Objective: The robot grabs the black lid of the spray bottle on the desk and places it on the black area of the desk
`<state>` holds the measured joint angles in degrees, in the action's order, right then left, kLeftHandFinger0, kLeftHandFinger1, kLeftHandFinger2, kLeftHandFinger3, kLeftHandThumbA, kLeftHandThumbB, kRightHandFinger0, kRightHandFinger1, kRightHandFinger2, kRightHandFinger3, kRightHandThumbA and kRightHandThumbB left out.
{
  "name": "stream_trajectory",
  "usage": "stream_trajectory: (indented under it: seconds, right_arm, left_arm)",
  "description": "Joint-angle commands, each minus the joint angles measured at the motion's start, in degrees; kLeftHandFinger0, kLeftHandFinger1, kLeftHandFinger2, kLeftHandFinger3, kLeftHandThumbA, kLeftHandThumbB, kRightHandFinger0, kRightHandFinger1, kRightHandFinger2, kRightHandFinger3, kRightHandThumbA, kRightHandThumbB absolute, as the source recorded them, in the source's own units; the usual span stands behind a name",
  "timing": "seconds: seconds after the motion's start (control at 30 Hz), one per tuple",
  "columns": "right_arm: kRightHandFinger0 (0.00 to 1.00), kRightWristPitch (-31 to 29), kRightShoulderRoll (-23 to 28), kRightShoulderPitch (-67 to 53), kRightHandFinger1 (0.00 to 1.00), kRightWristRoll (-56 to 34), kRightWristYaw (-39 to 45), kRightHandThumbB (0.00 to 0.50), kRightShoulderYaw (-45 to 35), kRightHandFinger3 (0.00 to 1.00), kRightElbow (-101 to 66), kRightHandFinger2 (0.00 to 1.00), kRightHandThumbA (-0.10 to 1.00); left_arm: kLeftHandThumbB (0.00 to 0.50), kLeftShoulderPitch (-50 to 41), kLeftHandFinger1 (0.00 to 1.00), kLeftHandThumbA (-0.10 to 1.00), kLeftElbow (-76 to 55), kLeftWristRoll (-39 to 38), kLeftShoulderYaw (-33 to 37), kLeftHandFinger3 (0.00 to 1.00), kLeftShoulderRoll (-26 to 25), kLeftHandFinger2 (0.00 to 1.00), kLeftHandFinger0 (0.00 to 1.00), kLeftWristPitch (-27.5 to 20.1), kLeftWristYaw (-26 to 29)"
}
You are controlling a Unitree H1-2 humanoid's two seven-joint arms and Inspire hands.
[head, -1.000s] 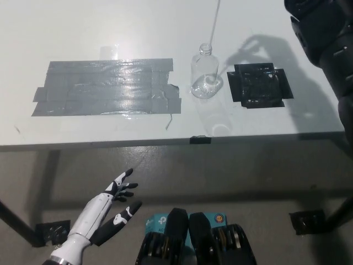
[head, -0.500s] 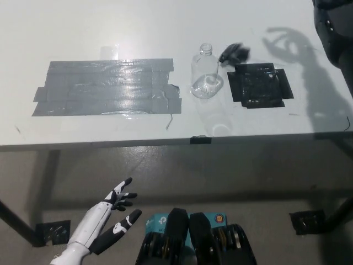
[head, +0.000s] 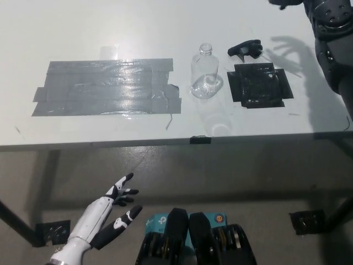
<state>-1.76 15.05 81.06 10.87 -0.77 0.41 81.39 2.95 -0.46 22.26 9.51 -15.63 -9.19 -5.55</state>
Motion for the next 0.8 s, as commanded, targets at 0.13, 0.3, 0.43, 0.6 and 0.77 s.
stream_trajectory:
  seconds: [0.13,0.3,0.43,0.6,0.77]
  right_arm:
    - [1.00,-6.83,3.12,0.87,1.00,-1.39,10.33,0.342,3.94,1.00,-10.07,1.00,0.84]
    - [1.00,0.38,4.74,-13.44,1.00,-5.29,15.05,0.342,2.67,1.00,-45.00,1.00,0.88]
    - [1.00,4.15,5.64,-23.11,1.00,-6.71,14.86,0.316,1.49,1.00,-67.37,1.00,0.96]
    - [1.00,7.81,4.88,-36.77,1.00,-12.01,13.41,0.361,-1.54,1.00,-91.93,1.00,1.00]
    - [1.00,5.08,3.14,-48.09,1.00,-12.34,11.12,0.301,-1.17,1.00,-102.87,1.00,1.00]
  left_arm:
    - [0.189,3.29,0.78,0.92,-0.72,-0.25,-1.20,1.00,0.07,0.87,0.76,-1.16,1.06]
    - [0.184,4.34,0.93,0.90,0.34,-2.18,-2.08,1.00,0.93,1.00,0.86,-1.93,1.24]
    - [0.204,6.13,1.00,0.94,1.09,-3.70,-2.83,1.00,1.45,1.00,0.96,-1.15,0.86]
    - [0.210,9.52,1.00,0.99,2.50,-4.39,-3.51,1.00,1.39,1.00,1.00,-0.58,0.57]
    - [0.203,12.04,1.00,1.00,5.25,-5.30,-4.25,1.00,1.37,1.00,1.00,-2.47,1.25]
